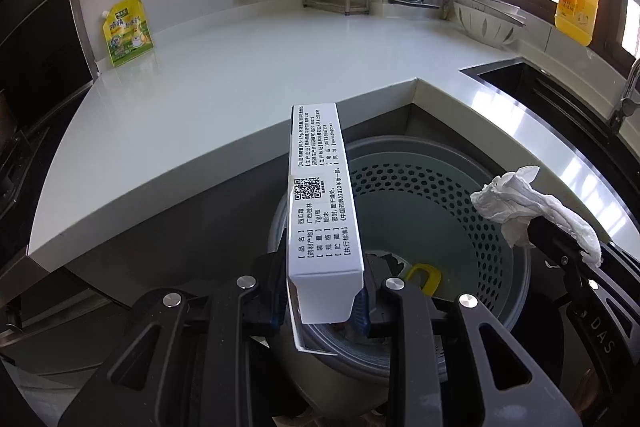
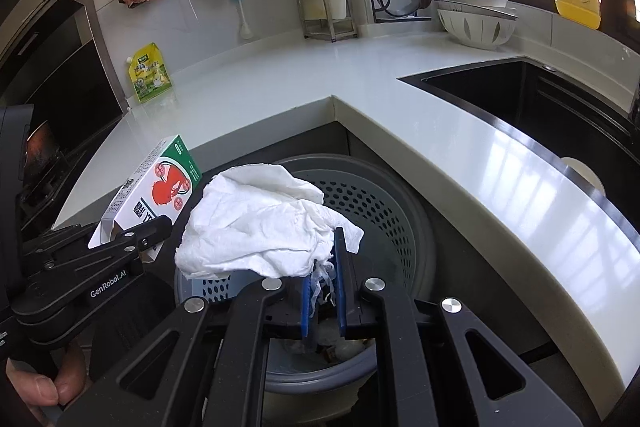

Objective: Collect trash
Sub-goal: 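Carry the carton and tissue over the basket with both tools, then open both tools to drop the carton and tissue into the basket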

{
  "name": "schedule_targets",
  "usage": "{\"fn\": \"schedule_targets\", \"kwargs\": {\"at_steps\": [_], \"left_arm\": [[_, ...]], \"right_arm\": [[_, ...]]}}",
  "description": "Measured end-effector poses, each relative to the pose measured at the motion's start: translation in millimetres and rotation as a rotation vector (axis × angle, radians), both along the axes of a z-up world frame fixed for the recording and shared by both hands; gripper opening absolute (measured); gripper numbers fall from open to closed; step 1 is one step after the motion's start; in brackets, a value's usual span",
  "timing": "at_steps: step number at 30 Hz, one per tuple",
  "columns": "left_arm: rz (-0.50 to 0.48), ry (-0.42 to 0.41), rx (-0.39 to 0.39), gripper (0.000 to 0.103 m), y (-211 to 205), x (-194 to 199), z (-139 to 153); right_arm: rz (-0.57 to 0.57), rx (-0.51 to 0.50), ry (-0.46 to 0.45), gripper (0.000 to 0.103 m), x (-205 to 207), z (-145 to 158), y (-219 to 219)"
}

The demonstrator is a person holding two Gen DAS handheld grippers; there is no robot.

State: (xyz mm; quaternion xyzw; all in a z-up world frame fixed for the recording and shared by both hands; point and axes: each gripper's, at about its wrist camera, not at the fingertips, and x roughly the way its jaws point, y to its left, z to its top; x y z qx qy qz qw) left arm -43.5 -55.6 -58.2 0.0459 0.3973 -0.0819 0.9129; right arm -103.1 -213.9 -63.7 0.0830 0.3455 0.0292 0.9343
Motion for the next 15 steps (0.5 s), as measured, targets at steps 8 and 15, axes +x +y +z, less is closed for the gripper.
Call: {"fn": "schedule_targets", "kwargs": {"at_steps": [8, 15], "left_arm": [[-0.009, 0.05, -0.024, 0.029, 2, 6, -15], [-0.01, 0.066, -0.021, 0.029, 0, 8, -21]], "right_arm": [[0.0, -0.005, 0.037, 0.01, 6, -12, 4], [0.007, -0.01, 0.068, 0.033, 14, -20, 5]]}}
